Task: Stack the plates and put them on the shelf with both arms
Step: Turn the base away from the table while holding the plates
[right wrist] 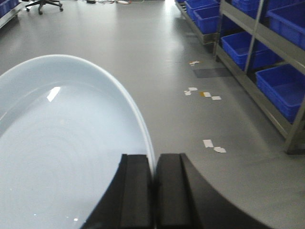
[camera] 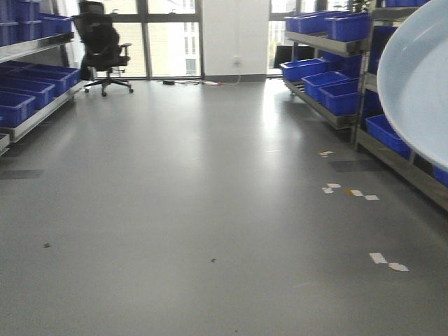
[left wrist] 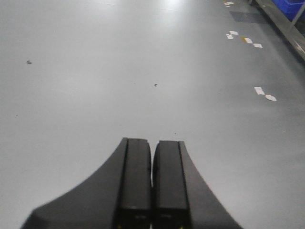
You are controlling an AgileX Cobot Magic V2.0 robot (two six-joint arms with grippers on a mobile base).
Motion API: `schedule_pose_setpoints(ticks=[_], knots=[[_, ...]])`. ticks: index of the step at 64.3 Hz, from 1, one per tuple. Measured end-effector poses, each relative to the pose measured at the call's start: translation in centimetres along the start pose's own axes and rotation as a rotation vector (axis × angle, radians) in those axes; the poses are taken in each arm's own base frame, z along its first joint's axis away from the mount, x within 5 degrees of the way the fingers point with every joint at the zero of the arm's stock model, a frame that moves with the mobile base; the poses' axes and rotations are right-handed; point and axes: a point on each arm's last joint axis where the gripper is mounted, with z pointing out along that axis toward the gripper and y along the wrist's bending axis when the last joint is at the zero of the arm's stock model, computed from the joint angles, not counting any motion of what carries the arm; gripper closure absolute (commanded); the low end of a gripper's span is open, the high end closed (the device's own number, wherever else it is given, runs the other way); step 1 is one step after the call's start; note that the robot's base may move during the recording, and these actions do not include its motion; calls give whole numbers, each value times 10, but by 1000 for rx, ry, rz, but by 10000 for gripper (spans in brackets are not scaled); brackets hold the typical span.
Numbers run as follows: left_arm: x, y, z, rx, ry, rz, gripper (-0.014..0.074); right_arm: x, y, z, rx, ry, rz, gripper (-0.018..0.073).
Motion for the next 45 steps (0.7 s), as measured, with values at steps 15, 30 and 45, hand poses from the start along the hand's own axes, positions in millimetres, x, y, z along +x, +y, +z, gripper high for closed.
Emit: schedule_pose_setpoints(ticks=[15,30,45], knots=[[1,0,0,-1,6,0,514,0,0,0,0,-1,0,503],[1,0,1,-1,8,0,514,0,0,0,0,-1,0,503],[1,0,1,-1,8,0,514,0,0,0,0,-1,0,503]])
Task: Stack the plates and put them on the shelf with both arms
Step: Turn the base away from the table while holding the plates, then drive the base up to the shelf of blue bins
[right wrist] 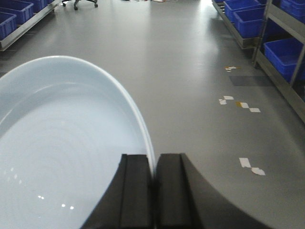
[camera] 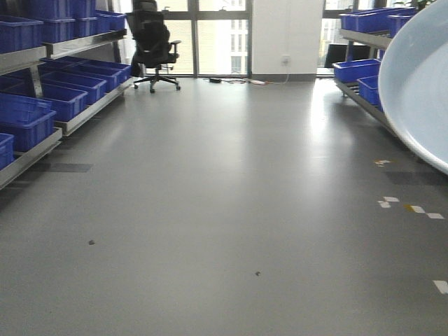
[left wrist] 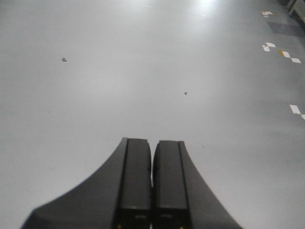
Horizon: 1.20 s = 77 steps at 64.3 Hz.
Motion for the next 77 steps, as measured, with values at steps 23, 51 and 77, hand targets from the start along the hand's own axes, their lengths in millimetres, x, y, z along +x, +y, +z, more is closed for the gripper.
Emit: schedule_pose_setpoints(ticks=[23,51,77], knots=[[0,0,0,0,0,0,514,0,0,0,0,0,0,503],[0,0,0,0,0,0,514,0,0,0,0,0,0,503],[0,0,0,0,0,0,514,0,0,0,0,0,0,503]])
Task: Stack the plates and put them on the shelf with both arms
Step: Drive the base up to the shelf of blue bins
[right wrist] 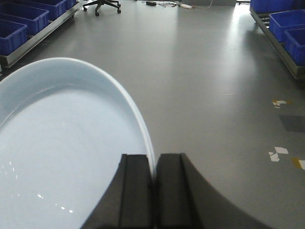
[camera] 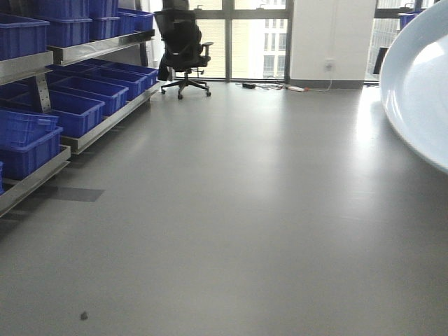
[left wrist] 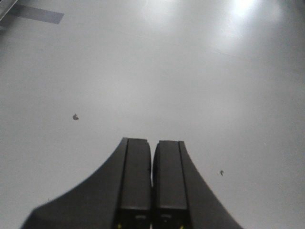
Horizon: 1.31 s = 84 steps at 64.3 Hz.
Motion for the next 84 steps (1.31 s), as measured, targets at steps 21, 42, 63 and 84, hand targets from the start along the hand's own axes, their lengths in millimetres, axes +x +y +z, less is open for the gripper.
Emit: schedule_pose_setpoints(ticks=[21,42,63,84], knots=[[0,0,0,0,0,0,514,0,0,0,0,0,0,503],[0,0,0,0,0,0,514,0,0,0,0,0,0,503],[0,0,0,0,0,0,514,0,0,0,0,0,0,503],[0,0,0,0,0,0,514,0,0,0,0,0,0,503]])
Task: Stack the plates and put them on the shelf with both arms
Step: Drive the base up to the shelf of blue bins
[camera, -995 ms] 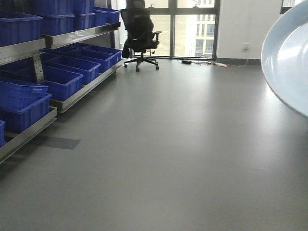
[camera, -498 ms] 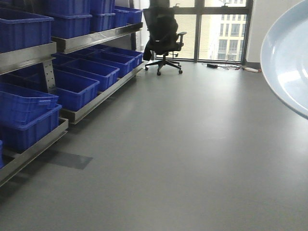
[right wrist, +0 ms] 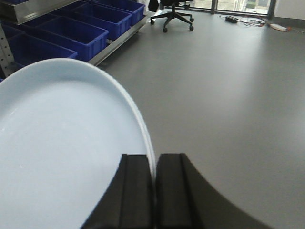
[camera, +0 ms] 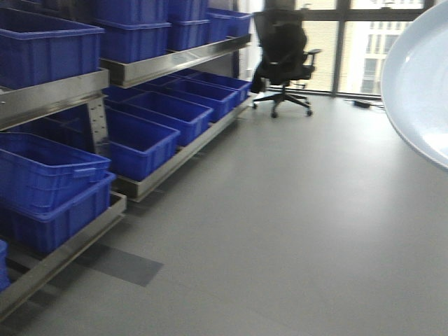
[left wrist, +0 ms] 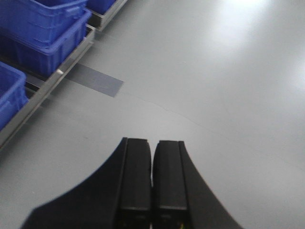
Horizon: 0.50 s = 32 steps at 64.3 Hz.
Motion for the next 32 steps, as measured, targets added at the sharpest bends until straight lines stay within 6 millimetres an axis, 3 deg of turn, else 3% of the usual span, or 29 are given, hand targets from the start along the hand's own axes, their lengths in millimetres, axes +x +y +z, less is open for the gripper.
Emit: schedule_pose_setpoints(ticks=[32], knots=[[0,0,0,0,2,0,514,0,0,0,0,2,0,503]])
